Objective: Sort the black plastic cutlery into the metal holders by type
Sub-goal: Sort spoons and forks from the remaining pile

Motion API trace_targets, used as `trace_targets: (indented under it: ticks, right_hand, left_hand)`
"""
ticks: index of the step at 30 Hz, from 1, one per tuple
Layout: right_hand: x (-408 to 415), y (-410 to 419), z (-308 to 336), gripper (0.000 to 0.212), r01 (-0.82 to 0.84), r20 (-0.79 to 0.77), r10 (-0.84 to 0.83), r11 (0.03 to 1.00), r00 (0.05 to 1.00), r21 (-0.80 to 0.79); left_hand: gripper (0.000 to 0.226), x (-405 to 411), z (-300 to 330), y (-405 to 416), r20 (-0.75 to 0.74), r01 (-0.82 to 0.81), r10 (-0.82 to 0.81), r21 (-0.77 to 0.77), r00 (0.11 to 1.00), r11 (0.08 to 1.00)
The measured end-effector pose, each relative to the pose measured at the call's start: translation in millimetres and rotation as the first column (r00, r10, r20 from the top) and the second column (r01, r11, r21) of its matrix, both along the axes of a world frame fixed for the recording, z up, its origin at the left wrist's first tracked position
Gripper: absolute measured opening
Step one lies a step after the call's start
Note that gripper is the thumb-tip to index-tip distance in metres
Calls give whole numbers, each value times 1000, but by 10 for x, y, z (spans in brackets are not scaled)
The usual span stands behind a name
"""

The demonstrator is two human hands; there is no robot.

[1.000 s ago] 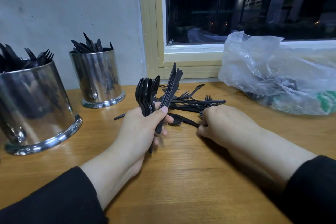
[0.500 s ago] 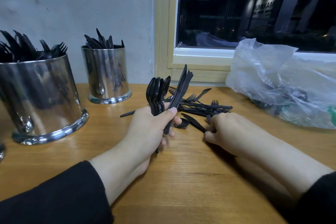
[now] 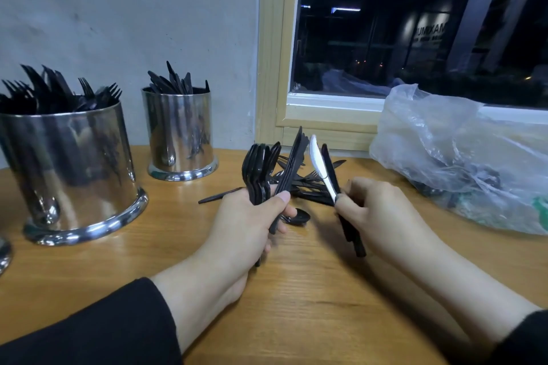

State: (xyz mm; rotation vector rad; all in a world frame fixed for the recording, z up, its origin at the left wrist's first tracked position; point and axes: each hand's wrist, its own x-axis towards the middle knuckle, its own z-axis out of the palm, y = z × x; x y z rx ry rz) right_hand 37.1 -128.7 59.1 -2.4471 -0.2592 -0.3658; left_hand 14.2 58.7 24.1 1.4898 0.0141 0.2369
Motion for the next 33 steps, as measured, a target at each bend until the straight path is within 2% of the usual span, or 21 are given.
trace_targets:
  ticks: [2, 5, 10, 13, 17, 20, 26, 33]
  right_hand:
    - [3, 46, -24, 26, -63, 41, 56, 979, 998, 196]
    - [12, 182, -131, 26, -128, 51, 118, 918, 992, 376]
    - [-11, 350, -225, 26, -162, 6, 189, 824, 982, 542]
    - [-25, 404, -240, 25, -121, -34, 187, 752, 982, 647]
    - [-61, 453, -234, 22, -94, -39, 171, 701, 985, 707]
    - [-72, 479, -230, 20, -80, -56, 199, 612, 978, 787]
    - [-23, 463, -273, 21, -101, -8, 148, 713, 989, 694]
    - [-26, 419, -207, 36, -169, 6, 216, 750, 976, 640]
  left_hand:
    - [11, -5, -2, -24, 3, -1, 1, 7, 1000, 1000]
    - [12, -9, -8, -64, 23, -3, 2, 46, 1000, 999]
    - [23, -72, 12, -132, 78, 59, -67, 94, 995, 994]
    - [19, -67, 18, -140, 92, 59, -66, 77, 994, 995]
    - [19, -59, -10, -134, 73, 63, -67, 56, 995, 996]
    - [14, -75, 7, -140, 44, 86, -87, 15, 995, 996]
    - [15, -51, 0, -118, 17, 86, -86, -11, 996, 996]
    - [14, -15, -22, -78, 36, 65, -65, 12, 997, 998]
